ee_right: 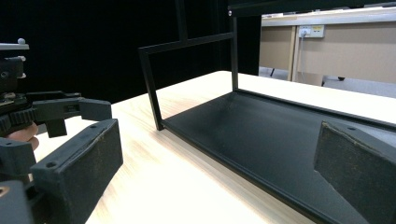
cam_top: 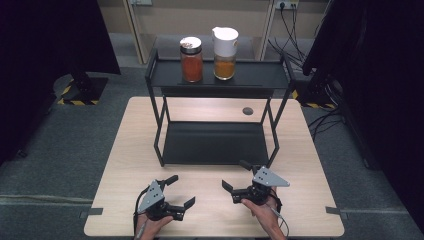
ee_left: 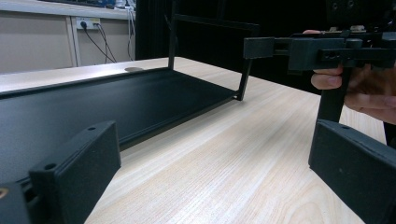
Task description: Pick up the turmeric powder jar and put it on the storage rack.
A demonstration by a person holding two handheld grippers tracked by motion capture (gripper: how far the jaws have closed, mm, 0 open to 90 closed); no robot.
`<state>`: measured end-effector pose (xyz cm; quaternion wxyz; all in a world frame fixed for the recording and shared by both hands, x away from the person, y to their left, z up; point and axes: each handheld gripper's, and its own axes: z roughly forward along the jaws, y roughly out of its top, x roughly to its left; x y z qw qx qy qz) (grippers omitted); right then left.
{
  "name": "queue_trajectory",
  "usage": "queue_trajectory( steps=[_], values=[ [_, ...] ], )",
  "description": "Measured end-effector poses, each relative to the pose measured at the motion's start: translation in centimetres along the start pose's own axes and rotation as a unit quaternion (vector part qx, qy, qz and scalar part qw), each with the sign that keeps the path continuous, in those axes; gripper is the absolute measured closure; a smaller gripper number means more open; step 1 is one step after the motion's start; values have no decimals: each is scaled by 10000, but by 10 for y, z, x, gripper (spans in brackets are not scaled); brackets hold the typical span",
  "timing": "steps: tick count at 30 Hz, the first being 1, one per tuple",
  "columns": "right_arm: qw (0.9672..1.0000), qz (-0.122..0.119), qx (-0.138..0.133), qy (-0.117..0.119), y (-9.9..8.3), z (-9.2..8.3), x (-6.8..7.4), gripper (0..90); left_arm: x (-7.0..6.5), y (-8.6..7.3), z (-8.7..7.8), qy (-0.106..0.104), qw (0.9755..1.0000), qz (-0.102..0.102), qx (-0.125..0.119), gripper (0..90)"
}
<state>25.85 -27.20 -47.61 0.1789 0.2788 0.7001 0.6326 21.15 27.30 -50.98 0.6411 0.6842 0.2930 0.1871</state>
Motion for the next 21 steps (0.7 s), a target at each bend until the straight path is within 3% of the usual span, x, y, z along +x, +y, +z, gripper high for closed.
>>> queue_trajectory(
  steps=[21],
  values=[
    [9999,142,18,-13,-2,1,-3,16,0,0,0,15,10000,0,3,15]
  ],
)
